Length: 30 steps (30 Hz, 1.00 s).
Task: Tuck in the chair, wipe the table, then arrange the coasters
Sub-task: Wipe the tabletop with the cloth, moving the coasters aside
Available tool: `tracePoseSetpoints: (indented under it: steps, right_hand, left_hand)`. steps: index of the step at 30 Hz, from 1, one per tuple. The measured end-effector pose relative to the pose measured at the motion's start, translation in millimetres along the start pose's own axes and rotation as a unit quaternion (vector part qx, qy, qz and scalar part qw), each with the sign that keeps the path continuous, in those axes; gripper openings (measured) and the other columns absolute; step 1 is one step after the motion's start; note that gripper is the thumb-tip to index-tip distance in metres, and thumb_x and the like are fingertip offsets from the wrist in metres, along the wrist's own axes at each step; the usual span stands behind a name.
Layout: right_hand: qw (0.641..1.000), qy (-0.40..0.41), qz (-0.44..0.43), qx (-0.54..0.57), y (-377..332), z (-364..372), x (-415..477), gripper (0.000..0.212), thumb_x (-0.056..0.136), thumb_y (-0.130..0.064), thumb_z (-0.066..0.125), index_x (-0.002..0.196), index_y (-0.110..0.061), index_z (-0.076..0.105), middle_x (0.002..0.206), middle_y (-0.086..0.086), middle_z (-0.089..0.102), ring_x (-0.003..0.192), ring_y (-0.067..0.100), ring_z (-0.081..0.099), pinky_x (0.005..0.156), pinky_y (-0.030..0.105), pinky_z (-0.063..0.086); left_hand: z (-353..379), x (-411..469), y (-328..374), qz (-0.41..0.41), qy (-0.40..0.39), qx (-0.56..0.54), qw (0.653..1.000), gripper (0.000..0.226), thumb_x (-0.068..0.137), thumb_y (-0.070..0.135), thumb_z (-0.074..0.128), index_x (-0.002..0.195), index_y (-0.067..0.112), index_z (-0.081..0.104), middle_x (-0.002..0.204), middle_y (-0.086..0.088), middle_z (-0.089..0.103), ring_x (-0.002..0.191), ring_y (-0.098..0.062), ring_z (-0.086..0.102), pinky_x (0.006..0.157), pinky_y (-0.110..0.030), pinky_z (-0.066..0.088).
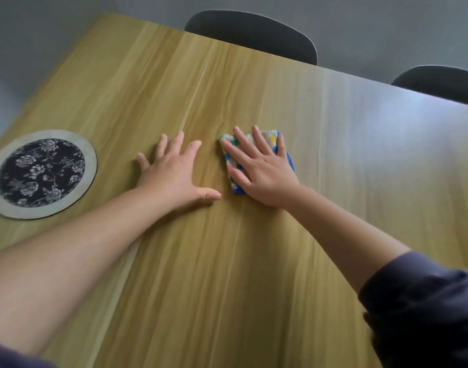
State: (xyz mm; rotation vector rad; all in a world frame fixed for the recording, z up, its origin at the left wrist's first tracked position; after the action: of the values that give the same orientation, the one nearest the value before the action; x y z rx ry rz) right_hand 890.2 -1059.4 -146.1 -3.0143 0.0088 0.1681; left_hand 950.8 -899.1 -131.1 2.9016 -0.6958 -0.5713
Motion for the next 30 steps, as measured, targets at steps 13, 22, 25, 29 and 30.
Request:
tracePoseSetpoints:
  steps: [13, 22, 25, 29, 30]
  right_hand:
    - [0.998, -0.02, -0.052, -0.028, 0.3, 1.9, 19.7, 0.056, 0.099, -0.056, 0.022, 0.153, -0.046, 0.011, 0.163, -0.015, 0.005, 0.152, 0.019, -0.001, 0.117, 0.059, -0.002]
    - [0.974, 0.036, 0.217, 0.061, 88.1, -17.4, 157.2, 0.059, 0.095, -0.055, 0.011, 0.152, -0.041, 0.011, 0.165, -0.006, 0.002, 0.151, 0.028, -0.005, 0.113, 0.067, -0.006]
    - [0.974, 0.038, 0.216, 0.062, 81.4, -17.8, 150.2, 0.059, 0.096, -0.055, 0.011, 0.153, -0.04, 0.01, 0.165, -0.005, 0.001, 0.151, 0.029, -0.006, 0.113, 0.068, -0.006]
    - [0.983, 0.033, 0.172, 0.059, 53.2, -12.4, 116.6, 0.056, 0.098, -0.055, 0.014, 0.152, -0.042, 0.011, 0.165, -0.007, 0.001, 0.151, 0.027, -0.007, 0.113, 0.066, -0.008]
    - [0.986, 0.032, 0.158, 0.052, 42.4, -9.6, 104.9, 0.056, 0.098, -0.055, 0.015, 0.152, -0.043, 0.011, 0.165, -0.007, 0.002, 0.151, 0.027, -0.006, 0.114, 0.065, -0.008]
  left_hand:
    - [5.9, -7.4, -36.1, 0.072, -0.108, 0.092, 0.987, 0.139, 0.045, 0.068, 0.08, 0.147, 0.042, -0.011, 0.156, -0.002, -0.027, 0.144, -0.033, -0.018, 0.109, -0.066, 0.013]
    - [5.5, -6.3, -34.8, 0.047, -0.12, 0.082, 0.988, 0.141, 0.042, 0.061, 0.085, 0.146, 0.045, -0.008, 0.155, 0.003, -0.029, 0.144, -0.029, -0.02, 0.112, -0.063, 0.01]
    - [3.7, -8.7, -32.5, 0.043, -0.129, 0.083, 0.987, 0.14, 0.044, 0.06, 0.085, 0.147, 0.043, -0.008, 0.154, 0.001, -0.03, 0.144, -0.031, -0.021, 0.112, -0.064, 0.01]
    - [1.9, -9.8, -31.5, 0.049, -0.128, 0.078, 0.988, 0.139, 0.044, 0.059, 0.086, 0.148, 0.041, -0.005, 0.155, 0.0, -0.027, 0.144, -0.032, -0.019, 0.11, -0.066, 0.01]
    - [1.8, -9.7, -31.5, 0.051, -0.127, 0.077, 0.988, 0.139, 0.044, 0.059, 0.086, 0.148, 0.041, -0.004, 0.156, -0.001, -0.027, 0.144, -0.033, -0.019, 0.11, -0.066, 0.01]
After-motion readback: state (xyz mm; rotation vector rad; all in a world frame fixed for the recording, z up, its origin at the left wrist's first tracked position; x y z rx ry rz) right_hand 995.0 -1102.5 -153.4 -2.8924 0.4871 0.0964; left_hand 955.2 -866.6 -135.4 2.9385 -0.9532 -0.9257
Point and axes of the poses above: each hand's wrist, its own x-axis towards the middle knuckle, its own z-axis out of the palm, y = z × x, the point moved 6 cm from there along x, towards the middle knuckle
